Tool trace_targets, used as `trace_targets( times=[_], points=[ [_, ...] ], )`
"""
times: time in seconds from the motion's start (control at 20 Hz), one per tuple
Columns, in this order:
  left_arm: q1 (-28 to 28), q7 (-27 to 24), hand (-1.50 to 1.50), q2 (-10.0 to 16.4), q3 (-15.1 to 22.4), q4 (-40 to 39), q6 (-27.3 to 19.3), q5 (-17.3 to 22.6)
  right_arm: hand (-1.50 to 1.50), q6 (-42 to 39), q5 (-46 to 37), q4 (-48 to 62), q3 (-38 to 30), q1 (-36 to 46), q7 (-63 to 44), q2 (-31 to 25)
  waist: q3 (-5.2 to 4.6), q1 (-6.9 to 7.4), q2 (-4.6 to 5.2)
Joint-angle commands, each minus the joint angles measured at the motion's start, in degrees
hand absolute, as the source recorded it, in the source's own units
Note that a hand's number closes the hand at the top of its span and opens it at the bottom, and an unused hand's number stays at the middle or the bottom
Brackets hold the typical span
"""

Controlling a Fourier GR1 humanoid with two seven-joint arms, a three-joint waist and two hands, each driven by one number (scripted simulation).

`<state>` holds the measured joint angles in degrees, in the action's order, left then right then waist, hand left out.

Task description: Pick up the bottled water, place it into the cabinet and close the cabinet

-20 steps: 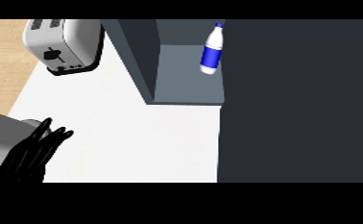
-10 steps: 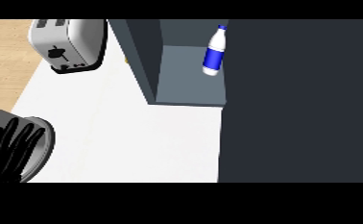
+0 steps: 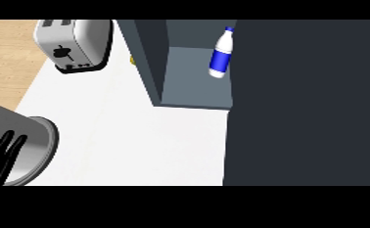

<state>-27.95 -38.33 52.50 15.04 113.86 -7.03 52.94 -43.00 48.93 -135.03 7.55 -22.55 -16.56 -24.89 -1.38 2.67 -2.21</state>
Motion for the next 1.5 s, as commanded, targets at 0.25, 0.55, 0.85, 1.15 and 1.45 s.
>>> trace_targets(
  times=[0.25,0.55,0.85,1.15,1.45],
  points=[
    [-3.6,-1.1,-1.5,3.0,-4.4,0.0,4.0,2.0,1.5,12.8,-8.5,-10.1,8.0,10.1,-9.3,1.4,0.0,0.79,-0.04],
    [-5.7,-1.7,-1.5,4.7,-6.6,-1.0,7.3,3.0,1.5,21.0,-9.1,-5.8,13.9,21.0,-11.9,6.2,-0.01,2.34,0.04],
    [-7.8,-3.2,-1.5,5.1,-8.7,-2.4,10.6,3.9,1.5,32.2,-11.9,0.7,18.6,32.6,-15.1,12.7,0.11,2.85,0.39],
    [-9.4,-4.4,-1.5,6.9,-11.6,-3.3,15.7,4.5,1.5,40.2,-14.1,12.2,27.6,48.9,-23.0,20.8,0.45,5.33,1.46],
    [-14.3,-7.3,-1.5,7.4,-16.5,-6.3,21.7,5.7,1.5,42.6,-5.6,24.5,27.7,68.1,-23.8,24.7,1.08,5.37,2.02]
  ],
)
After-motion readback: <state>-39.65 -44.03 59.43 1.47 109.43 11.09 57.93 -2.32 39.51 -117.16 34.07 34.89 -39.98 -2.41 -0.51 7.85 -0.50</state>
